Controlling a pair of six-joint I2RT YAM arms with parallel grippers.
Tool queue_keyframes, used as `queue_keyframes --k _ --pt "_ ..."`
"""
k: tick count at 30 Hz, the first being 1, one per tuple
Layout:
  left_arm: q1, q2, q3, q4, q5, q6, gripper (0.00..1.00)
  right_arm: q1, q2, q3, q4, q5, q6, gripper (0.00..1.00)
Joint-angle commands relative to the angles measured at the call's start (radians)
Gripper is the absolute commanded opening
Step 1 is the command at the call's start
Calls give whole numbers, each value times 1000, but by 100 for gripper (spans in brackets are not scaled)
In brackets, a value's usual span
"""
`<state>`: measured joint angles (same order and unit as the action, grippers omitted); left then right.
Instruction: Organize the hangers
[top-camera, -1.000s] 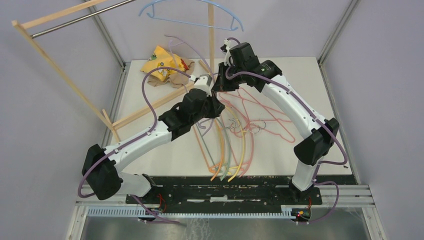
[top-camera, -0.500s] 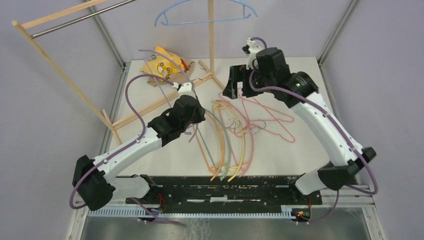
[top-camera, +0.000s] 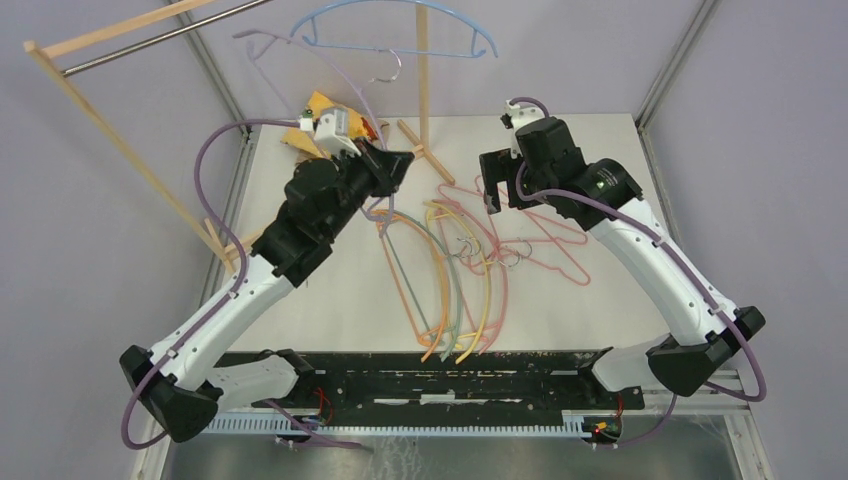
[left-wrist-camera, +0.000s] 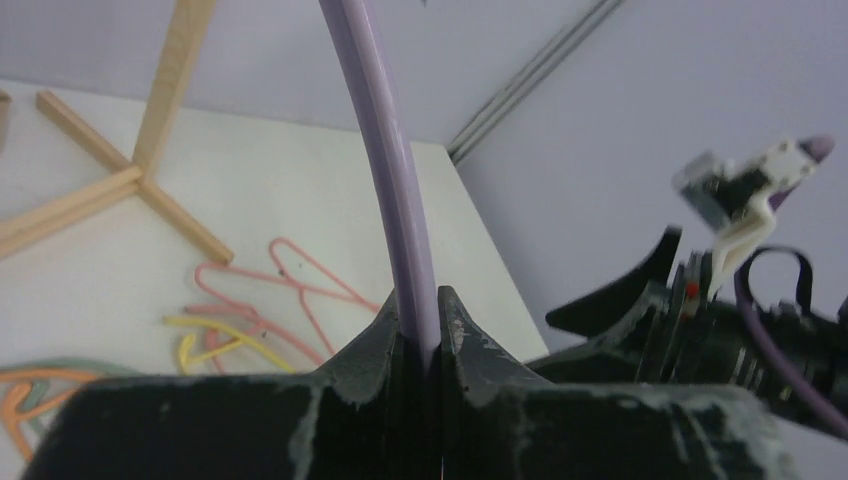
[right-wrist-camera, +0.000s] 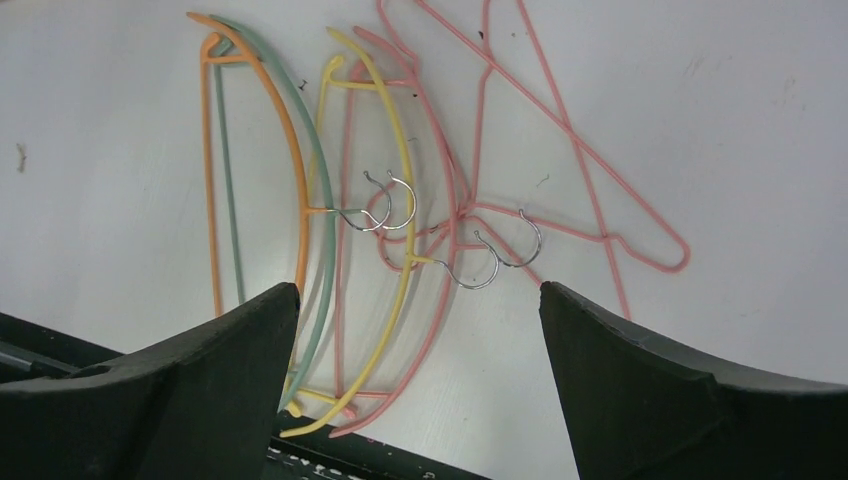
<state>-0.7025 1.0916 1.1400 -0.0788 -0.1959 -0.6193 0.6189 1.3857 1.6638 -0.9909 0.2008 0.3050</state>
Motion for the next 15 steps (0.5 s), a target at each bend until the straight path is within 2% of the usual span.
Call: queue_keyframes --k 1,6,15 --pt "133 79 124 150 136 -2 3 -4 14 39 35 62 -33 98" --pt "182 185 271 133 143 4 3 -6 54 115 26 94 -72 98" --pt "227 315 380 215 183 -32 3 -20 78 148 24 119 -98 100"
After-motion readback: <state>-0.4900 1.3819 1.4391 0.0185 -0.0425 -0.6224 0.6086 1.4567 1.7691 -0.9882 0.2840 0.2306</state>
